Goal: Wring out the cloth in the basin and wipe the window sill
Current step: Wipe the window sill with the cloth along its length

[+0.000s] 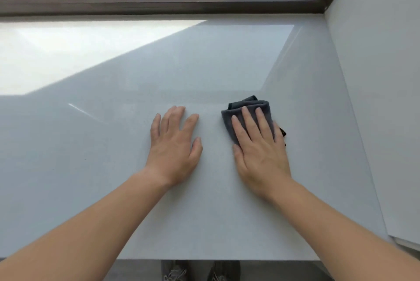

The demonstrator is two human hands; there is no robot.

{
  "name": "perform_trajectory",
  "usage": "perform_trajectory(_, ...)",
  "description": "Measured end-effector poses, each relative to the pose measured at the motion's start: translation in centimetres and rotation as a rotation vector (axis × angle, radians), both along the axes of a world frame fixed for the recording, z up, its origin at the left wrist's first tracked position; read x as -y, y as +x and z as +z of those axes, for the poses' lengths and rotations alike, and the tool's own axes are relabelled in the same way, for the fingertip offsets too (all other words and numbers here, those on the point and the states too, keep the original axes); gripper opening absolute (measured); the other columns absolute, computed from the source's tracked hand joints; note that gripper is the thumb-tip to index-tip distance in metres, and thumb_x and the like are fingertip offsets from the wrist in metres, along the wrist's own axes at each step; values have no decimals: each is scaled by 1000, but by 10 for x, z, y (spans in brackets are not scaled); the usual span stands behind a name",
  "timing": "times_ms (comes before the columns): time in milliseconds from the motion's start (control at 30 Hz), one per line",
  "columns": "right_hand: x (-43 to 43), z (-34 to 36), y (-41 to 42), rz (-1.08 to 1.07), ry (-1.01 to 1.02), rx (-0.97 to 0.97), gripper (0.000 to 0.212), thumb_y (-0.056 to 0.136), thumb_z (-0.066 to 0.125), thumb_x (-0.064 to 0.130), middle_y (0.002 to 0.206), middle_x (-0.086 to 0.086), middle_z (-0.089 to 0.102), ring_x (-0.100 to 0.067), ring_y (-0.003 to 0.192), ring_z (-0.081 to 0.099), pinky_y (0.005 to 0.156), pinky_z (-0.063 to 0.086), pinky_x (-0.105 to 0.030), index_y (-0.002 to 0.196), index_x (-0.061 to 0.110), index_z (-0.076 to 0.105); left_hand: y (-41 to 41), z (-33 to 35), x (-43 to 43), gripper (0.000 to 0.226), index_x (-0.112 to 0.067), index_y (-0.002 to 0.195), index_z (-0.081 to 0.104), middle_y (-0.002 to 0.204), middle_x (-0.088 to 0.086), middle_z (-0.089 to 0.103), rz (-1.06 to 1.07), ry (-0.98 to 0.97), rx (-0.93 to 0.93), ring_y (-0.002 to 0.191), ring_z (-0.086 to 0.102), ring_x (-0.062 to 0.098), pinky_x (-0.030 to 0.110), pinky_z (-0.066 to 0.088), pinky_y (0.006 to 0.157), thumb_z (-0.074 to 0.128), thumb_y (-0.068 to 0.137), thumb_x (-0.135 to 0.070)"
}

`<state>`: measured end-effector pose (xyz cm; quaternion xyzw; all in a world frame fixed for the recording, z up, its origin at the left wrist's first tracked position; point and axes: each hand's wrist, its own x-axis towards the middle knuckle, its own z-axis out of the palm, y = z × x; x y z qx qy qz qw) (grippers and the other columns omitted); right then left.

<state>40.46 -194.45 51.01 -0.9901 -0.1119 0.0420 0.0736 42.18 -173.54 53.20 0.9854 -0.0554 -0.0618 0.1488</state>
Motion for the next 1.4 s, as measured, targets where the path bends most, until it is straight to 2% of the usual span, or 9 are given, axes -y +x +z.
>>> perform_trajectory(100, 31, 0, 30, 120, -11, -18, 61, 98, 29, 42, 167, 3, 18, -22, 154, 10, 122, 12, -48, 157, 25, 29, 24, 3, 4, 63, -22, 150, 30, 163, 8, 11, -20, -11, 2, 152, -1, 21, 41, -8, 122, 31, 90, -40)
perform_trajectory(300, 25, 5, 125, -325, -1, -65, 62, 102, 25, 41, 169, 4, -5, -19, 154, -11, 124, -2, -47, 160, 27, 6, 91, 1, -2, 62, -26, 156, 12, 166, 4, -6, -31, 25, -41, 151, -14, 17, 40, -13, 121, 33, 99, -38)
perform_trajectory(467, -1, 5, 97, 71, -1, -60, 65, 96, 19, 46, 168, 7, 3, -18, 155, -5, 123, -2, -43, 159, 30, 14, 135, -12, -1, 67, -26, 156, -6, 163, 6, -21, -63, 142, -149, 148, -26, 23, 44, -17, 119, 20, 100, -50)
perform_trajectory(533, 20, 5, 124, 101, -7, -65, 65, 96, 20, 46, 168, 9, 7, -16, 155, -1, 124, 3, -42, 158, 31, 17, 137, -16, 0, 68, -26, 156, -9, 163, 7, -22, -83, 174, -122, 148, -26, 25, 46, -16, 119, 17, 99, -53)
perform_trajectory(733, 9, 6, 226, -380, -6, -57, 61, 102, 23, 42, 169, 4, -2, -20, 154, -7, 124, 1, -48, 160, 29, 8, 137, -19, 0, 72, -27, 155, -11, 163, 6, -23, -80, 156, -100, 147, -28, 26, 48, -16, 119, 6, 91, -56)
perform_trajectory(933, 2, 8, 210, 61, -11, -66, 63, 98, 20, 45, 168, 9, 4, -16, 155, -2, 124, 6, -43, 159, 31, 15, 138, -18, -3, 72, -25, 155, -13, 162, 9, -23, -93, 152, -93, 146, -29, 30, 50, -16, 118, 6, 92, -55)
perform_trajectory(1133, 3, 5, 281, -450, 18, -60, 59, 102, 24, 38, 169, 6, 1, -20, 154, -5, 123, 3, -48, 159, 30, 12, 139, -13, -5, 71, -26, 151, -25, 157, 9, -37, -111, 145, -167, 140, -41, 29, 51, -20, 116, -1, 90, -54)
perform_trajectory(1300, -37, 7, 249, -65, 3, -52, 58, 104, 26, 41, 168, 8, -1, -18, 154, -7, 124, 1, -45, 159, 33, 10, 142, -12, -3, 78, -28, 150, -25, 156, 6, -37, -102, 156, -197, 140, -41, 26, 50, -22, 116, -11, 80, -58)
perform_trajectory(1400, -6, 9, 260, -2, -3, -57, 57, 104, 28, 38, 168, 11, 2, -16, 154, -4, 124, 1, -40, 159, 34, 12, 145, -6, -1, 80, -29, 154, -10, 160, 6, -24, -73, 151, -175, 145, -31, 26, 48, -20, 117, -4, 80, -59)
